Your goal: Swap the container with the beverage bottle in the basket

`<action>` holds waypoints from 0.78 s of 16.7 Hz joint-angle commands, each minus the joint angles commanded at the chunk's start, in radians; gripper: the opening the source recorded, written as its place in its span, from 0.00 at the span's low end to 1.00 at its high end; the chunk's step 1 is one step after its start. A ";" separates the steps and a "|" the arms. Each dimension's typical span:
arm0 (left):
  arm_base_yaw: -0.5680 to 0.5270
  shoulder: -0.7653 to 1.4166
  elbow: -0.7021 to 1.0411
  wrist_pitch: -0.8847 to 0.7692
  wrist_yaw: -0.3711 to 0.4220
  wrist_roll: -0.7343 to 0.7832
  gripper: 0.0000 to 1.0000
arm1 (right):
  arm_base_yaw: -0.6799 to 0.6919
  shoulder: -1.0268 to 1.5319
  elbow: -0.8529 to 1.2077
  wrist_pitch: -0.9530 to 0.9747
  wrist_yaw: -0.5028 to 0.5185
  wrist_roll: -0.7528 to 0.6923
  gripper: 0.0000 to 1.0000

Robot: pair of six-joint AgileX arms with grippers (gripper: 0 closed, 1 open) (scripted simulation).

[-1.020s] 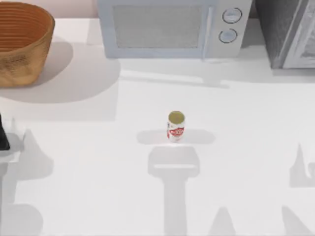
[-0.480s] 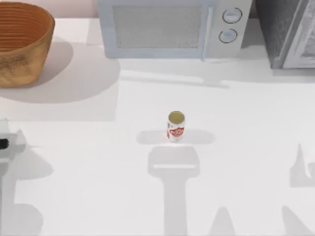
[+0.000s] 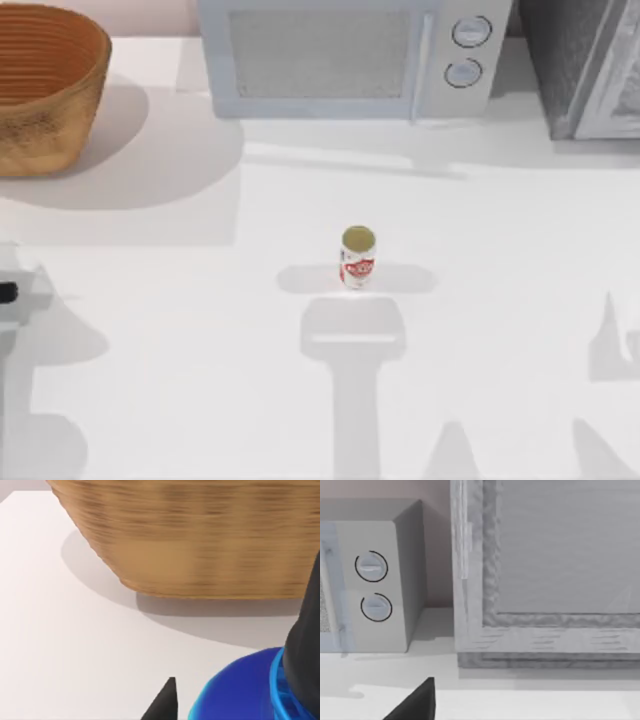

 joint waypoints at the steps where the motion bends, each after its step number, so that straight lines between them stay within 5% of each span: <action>1: 0.000 0.000 0.000 0.000 0.000 0.000 0.00 | 0.000 0.000 0.000 0.000 0.000 0.000 1.00; 7: 0.010 0.016 0.041 -0.045 0.061 0.023 0.00 | 0.000 0.000 0.000 0.000 0.000 0.000 1.00; 13: 0.202 0.007 0.371 -0.403 0.395 0.168 0.00 | 0.000 0.000 0.000 0.000 0.000 0.000 1.00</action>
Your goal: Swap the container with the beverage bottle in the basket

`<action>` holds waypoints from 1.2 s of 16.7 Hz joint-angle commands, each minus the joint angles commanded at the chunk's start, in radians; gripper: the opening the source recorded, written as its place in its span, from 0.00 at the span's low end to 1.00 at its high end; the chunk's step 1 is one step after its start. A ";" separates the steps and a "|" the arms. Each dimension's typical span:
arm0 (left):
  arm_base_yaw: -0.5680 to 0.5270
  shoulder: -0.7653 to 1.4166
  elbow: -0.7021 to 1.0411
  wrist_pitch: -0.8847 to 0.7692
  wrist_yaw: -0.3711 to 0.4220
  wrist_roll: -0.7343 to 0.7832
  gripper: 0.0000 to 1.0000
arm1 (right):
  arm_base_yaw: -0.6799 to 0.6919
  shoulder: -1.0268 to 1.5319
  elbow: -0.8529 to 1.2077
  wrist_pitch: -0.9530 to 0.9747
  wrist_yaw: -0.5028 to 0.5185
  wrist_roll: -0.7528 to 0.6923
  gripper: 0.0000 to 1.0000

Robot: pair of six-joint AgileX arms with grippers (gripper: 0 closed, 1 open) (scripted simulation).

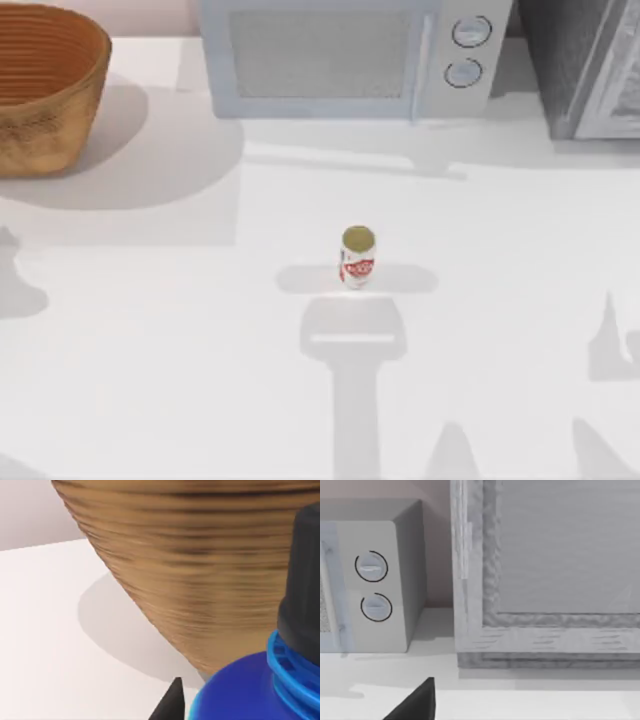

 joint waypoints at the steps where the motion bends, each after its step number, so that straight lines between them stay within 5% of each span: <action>1: 0.050 -0.011 0.087 -0.094 0.052 0.032 0.00 | 0.000 0.000 0.000 0.000 0.000 0.000 1.00; 6: 0.173 -0.098 0.578 -0.652 0.226 0.160 0.00 | 0.000 0.000 0.000 0.000 0.000 0.000 1.00; 11: 0.073 -0.073 0.907 -1.111 0.360 0.237 0.00 | 0.000 0.000 0.000 0.000 0.000 0.000 1.00; 20: -0.109 -0.085 1.126 -1.492 0.392 0.244 0.00 | 0.000 0.000 0.000 0.000 0.000 0.000 1.00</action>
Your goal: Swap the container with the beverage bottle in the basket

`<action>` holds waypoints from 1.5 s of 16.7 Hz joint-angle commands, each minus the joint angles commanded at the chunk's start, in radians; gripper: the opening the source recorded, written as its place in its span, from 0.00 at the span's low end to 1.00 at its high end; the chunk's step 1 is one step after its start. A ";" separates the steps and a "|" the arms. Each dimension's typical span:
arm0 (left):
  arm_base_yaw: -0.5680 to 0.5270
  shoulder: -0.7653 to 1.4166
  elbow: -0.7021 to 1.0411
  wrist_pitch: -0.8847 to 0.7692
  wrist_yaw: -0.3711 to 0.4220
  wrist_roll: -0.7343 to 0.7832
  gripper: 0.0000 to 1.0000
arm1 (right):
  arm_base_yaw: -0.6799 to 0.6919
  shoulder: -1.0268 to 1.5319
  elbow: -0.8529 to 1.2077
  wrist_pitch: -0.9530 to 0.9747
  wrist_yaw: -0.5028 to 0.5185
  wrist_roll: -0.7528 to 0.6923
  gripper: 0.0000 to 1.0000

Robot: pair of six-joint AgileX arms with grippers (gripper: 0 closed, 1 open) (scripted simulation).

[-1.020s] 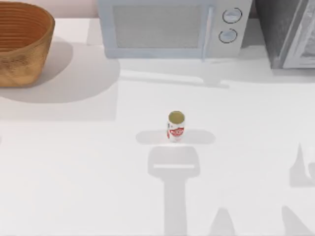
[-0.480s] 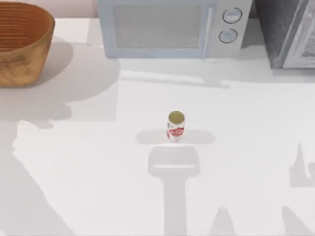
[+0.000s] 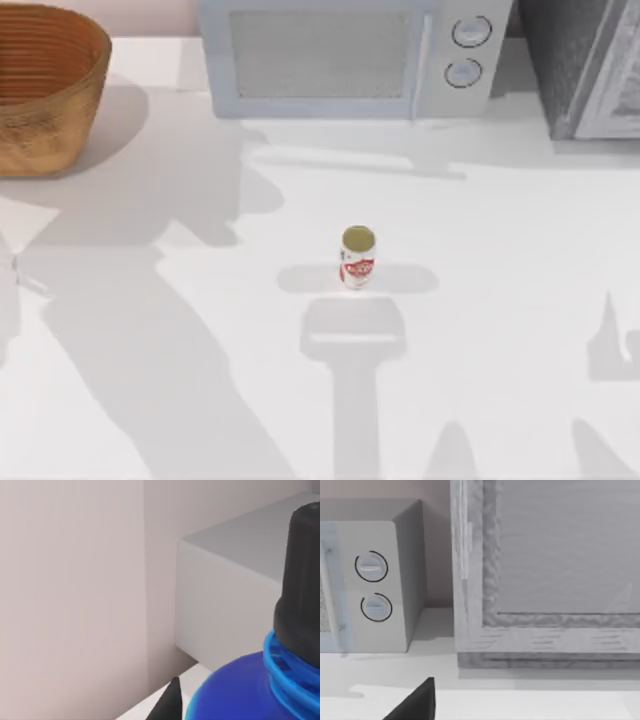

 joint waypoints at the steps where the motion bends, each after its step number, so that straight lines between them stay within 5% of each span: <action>1: 0.000 -0.001 0.000 -0.006 -0.001 -0.002 0.00 | 0.000 0.000 0.000 0.000 0.000 0.000 1.00; 21: -0.104 0.071 -0.071 0.242 -0.091 -0.117 0.00 | 0.000 0.000 0.000 0.000 0.000 0.000 1.00; 25: -0.104 0.071 -0.071 0.242 -0.091 -0.117 0.30 | 0.000 0.000 0.000 0.000 0.000 0.000 1.00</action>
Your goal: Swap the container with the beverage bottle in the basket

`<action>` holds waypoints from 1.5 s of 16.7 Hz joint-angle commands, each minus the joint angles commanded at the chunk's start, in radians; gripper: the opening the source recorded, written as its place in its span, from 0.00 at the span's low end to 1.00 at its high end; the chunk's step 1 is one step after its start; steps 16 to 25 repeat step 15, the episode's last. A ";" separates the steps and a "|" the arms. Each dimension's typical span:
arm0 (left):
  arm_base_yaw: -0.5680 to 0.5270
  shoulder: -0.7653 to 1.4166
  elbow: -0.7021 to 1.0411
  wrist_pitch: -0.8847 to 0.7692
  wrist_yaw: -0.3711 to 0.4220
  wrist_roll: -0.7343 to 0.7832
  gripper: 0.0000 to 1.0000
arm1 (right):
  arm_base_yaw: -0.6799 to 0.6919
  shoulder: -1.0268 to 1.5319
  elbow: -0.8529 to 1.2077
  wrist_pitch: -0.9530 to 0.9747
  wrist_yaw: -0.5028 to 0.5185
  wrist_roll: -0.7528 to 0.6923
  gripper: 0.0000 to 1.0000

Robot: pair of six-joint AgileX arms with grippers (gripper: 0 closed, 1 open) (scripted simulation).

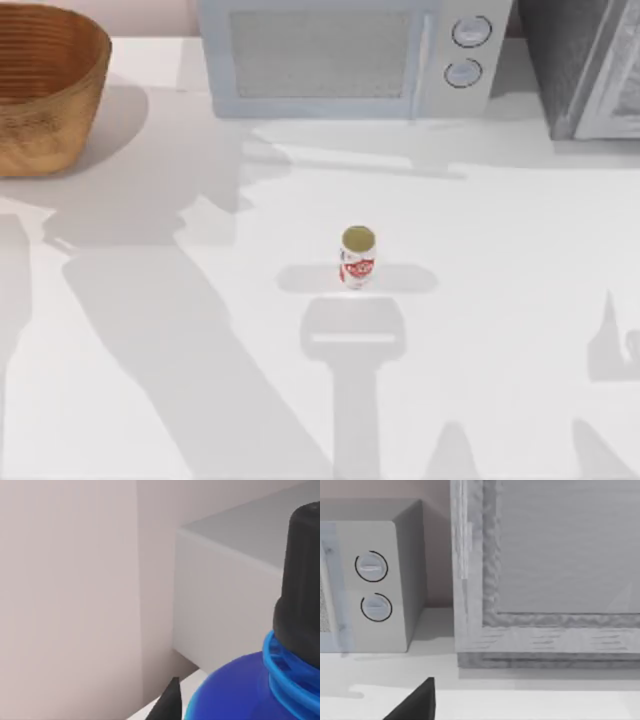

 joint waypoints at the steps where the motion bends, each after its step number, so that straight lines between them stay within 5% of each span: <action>1: 0.000 0.000 0.000 0.000 0.000 0.000 0.38 | 0.000 0.000 0.000 0.000 0.000 0.000 1.00; 9: 0.000 0.000 0.000 0.000 0.000 0.000 0.98 | 0.000 0.000 0.000 0.000 0.000 0.000 1.00; 25: 0.000 0.000 0.000 0.000 0.000 0.000 1.00 | 0.000 0.000 0.000 0.000 0.000 0.000 1.00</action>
